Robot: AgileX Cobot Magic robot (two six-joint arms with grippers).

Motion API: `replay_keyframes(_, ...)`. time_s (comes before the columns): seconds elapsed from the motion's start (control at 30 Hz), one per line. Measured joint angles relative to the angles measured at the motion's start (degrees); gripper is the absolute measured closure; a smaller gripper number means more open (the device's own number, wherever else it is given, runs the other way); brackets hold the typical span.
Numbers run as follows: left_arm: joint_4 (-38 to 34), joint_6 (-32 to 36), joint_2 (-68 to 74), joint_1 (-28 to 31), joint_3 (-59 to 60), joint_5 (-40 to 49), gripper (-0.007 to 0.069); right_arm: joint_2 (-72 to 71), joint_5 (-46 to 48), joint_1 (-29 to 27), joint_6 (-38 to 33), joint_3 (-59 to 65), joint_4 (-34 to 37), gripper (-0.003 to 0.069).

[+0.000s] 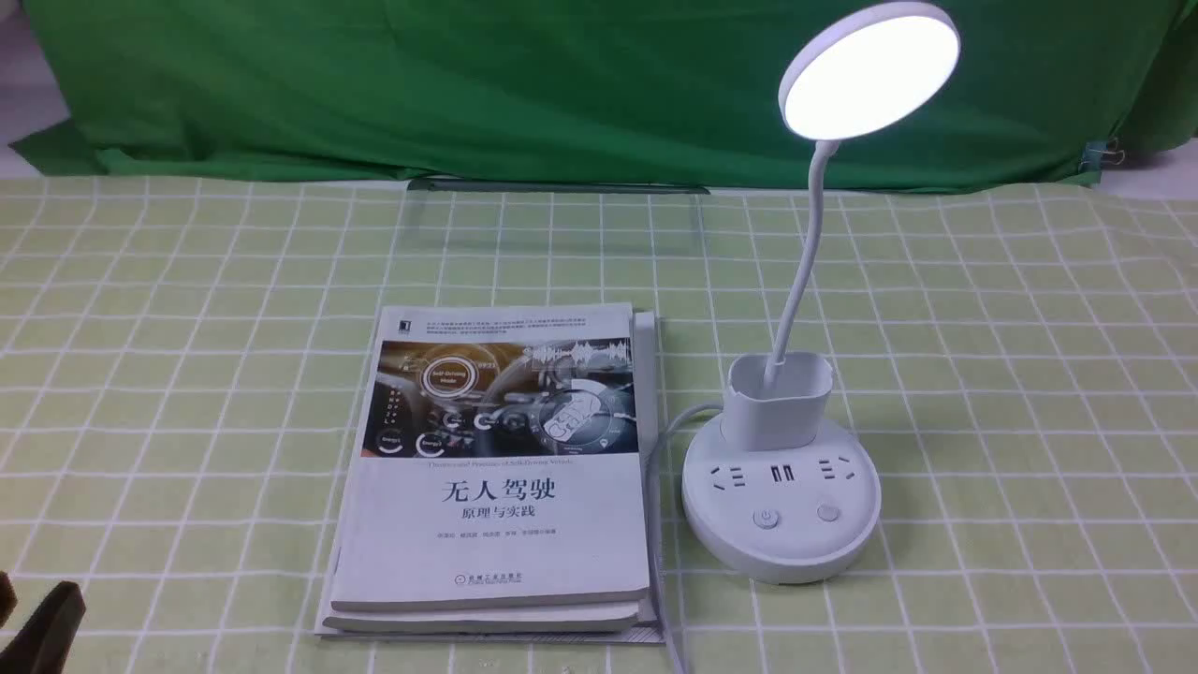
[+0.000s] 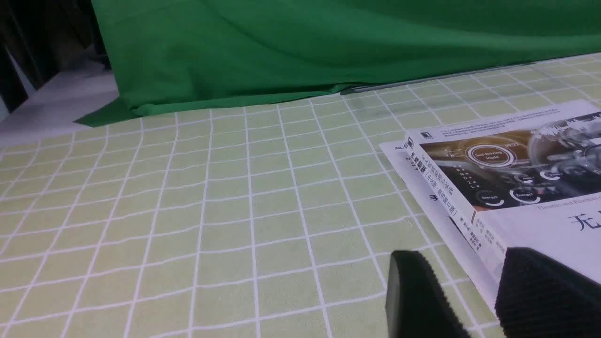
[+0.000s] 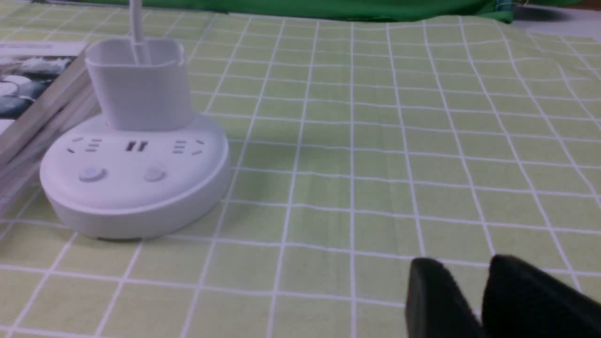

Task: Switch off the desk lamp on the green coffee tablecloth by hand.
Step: 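Press the power button on the lamp base to turn the lamp off with the right gripper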

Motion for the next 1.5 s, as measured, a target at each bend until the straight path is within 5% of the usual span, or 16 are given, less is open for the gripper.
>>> replay_keyframes(1.5, 0.0, 0.0, 0.0, 0.0, 0.0, 0.0, 0.0382, 0.0, -0.8, 0.0, 3.2, 0.0, 1.8, 0.0417)
